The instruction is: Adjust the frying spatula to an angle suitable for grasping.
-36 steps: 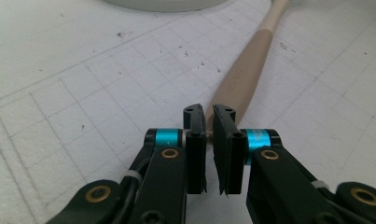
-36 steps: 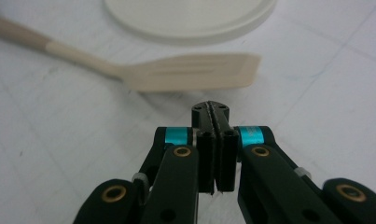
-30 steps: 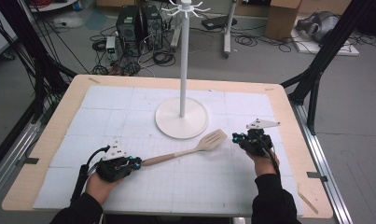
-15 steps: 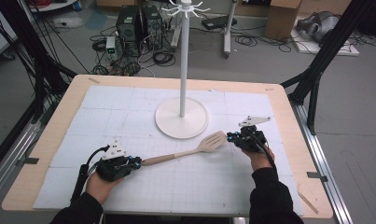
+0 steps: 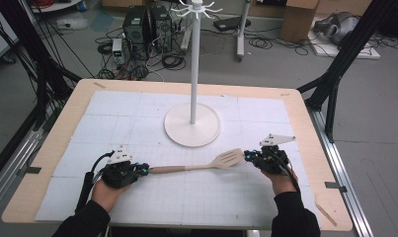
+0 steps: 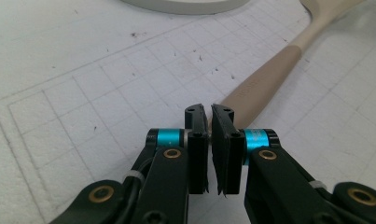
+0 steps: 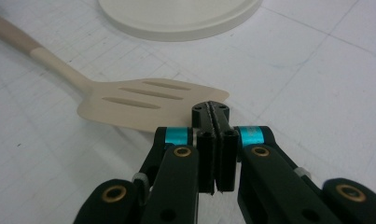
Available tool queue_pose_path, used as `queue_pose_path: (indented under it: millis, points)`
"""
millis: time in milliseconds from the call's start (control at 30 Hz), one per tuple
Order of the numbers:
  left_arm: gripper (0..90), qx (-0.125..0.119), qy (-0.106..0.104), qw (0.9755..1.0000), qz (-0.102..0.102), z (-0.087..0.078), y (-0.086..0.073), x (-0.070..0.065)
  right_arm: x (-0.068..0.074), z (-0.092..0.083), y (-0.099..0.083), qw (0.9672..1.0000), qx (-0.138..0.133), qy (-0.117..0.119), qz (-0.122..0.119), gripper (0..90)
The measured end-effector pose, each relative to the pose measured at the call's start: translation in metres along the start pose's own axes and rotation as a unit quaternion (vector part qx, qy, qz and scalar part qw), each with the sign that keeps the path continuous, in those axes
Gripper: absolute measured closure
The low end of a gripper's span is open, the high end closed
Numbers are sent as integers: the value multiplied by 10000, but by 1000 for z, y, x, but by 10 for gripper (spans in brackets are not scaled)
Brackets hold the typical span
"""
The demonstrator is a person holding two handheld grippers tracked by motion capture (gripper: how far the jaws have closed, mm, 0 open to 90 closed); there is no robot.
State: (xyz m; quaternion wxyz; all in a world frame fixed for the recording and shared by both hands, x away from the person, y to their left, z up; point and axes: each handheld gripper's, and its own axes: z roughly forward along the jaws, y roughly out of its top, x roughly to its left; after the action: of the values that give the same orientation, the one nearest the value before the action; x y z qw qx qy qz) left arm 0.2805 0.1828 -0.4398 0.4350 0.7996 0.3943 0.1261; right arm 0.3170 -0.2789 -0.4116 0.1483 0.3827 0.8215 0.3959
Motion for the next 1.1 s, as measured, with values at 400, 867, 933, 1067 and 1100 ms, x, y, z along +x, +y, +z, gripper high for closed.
queue_pose_path:
  millis: [400, 867, 933, 1067, 1100]
  points:
    - [846, 16, 92, 9998, -156, 5, 5, 5, 19, -20, -18, 9998, -164, 52, 105, 893]
    - [840, 23, 131, 9996, -247, 25, 15, 4, 33, -32, -32, 9993, -91, 331, 157, 892]
    - [839, 32, 172, 9996, -222, 25, 15, 3, 35, -32, -33, 9992, -93, 361, 151, 892]
    - [835, 35, 236, 9995, -208, 25, 14, 4, 38, -33, -33, 9989, -95, 434, 121, 892]
    - [833, 42, 252, 9995, -201, 25, 14, 5, 39, -32, -32, 9987, -88, 474, 137, 892]
